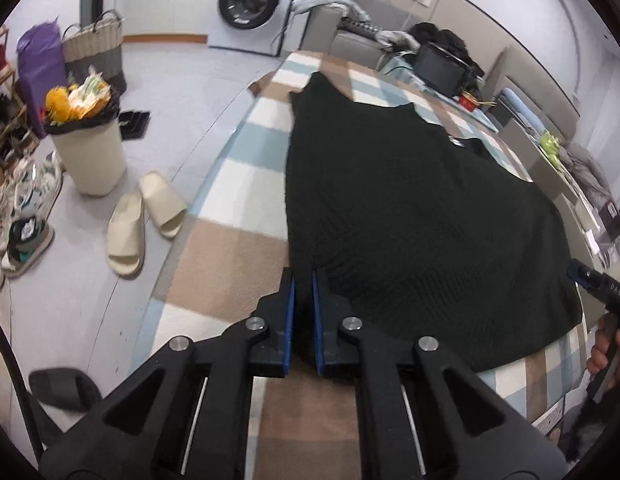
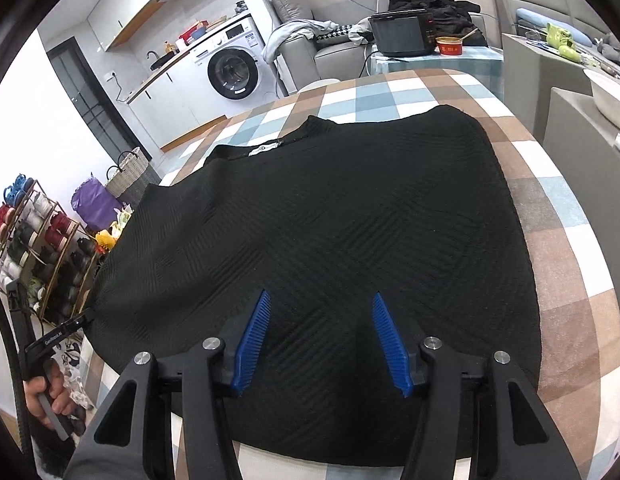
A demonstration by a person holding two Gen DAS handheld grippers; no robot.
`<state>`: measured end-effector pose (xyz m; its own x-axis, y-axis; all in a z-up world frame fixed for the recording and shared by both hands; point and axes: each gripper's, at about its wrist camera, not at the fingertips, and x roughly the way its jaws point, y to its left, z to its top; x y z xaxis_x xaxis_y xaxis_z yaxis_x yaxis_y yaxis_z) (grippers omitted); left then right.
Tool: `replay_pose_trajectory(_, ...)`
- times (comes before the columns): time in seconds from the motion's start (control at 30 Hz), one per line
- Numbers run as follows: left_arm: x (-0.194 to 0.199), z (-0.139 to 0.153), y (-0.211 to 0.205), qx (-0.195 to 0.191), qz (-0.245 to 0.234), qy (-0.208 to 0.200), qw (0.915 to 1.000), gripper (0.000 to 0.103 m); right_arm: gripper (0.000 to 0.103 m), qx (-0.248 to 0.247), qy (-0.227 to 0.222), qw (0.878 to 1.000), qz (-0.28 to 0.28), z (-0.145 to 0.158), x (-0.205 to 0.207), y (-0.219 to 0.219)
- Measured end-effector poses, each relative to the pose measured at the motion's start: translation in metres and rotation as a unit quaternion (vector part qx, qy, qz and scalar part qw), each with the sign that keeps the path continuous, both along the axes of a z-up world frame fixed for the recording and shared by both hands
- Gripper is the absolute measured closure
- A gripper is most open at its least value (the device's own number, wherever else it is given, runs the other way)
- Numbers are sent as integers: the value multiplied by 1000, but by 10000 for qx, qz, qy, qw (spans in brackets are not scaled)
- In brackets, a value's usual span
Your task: Fold small clothes
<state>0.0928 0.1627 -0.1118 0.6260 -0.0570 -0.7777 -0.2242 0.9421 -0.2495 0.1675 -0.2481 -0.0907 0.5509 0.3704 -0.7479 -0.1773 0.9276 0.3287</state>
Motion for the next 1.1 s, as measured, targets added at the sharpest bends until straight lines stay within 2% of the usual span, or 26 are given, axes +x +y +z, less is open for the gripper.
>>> replay_pose_trajectory(0.1,-6,1,5,-215,147,10,9997,96,48,-3,47,10000,31,-3,1,2)
replay_pose_trajectory(0.13,-8,3,6,-252,223,34,9994,91,48,1,53,10000,37,-3,1,3)
replay_pose_trajectory(0.2,-18,7,8,-317,263,42,9991,75,48,11,51,10000,70,-3,0,5)
replay_pose_trajectory(0.27,-31,11,11,-467,372,-38,9982,50,48,17,46,9999,100,-2,-1,4)
replay_pose_trajectory(0.33,-45,12,13,-660,439,-85,9968,46,48,20,40,9999,113,-2,-1,5)
replay_pose_trajectory(0.43,-59,7,9,-975,399,-75,9944,46,48,62,38,9998,159,-2,-1,8)
replay_pose_trajectory(0.53,-59,-5,-1,-1087,347,45,9935,46,48,62,42,9996,258,-3,1,14)
replay_pose_trajectory(0.6,-52,-10,-10,-1038,341,92,9940,46,48,69,51,9994,325,-4,1,19)
replay_pose_trajectory(0.63,-48,-9,-15,-895,355,-5,9954,46,48,75,52,9993,362,-4,0,20)
replay_pose_trajectory(0.77,-18,-9,-32,-527,424,45,9977,47,48,105,80,9990,417,-7,-1,25)
replay_pose_trajectory(0.8,-10,-10,-35,-478,427,80,9979,50,48,107,85,9990,417,-8,-1,26)
replay_pose_trajectory(0.87,5,-10,-39,-525,439,44,9976,77,48,92,83,9991,410,-9,-1,28)
replay_pose_trajectory(0.93,13,-9,-44,-584,401,-55,9975,88,48,96,93,9990,425,-9,-2,30)
replay_pose_trajectory(1.1,7,-1,-39,-553,350,-269,9975,93,48,34,142,9989,452,-12,-2,32)
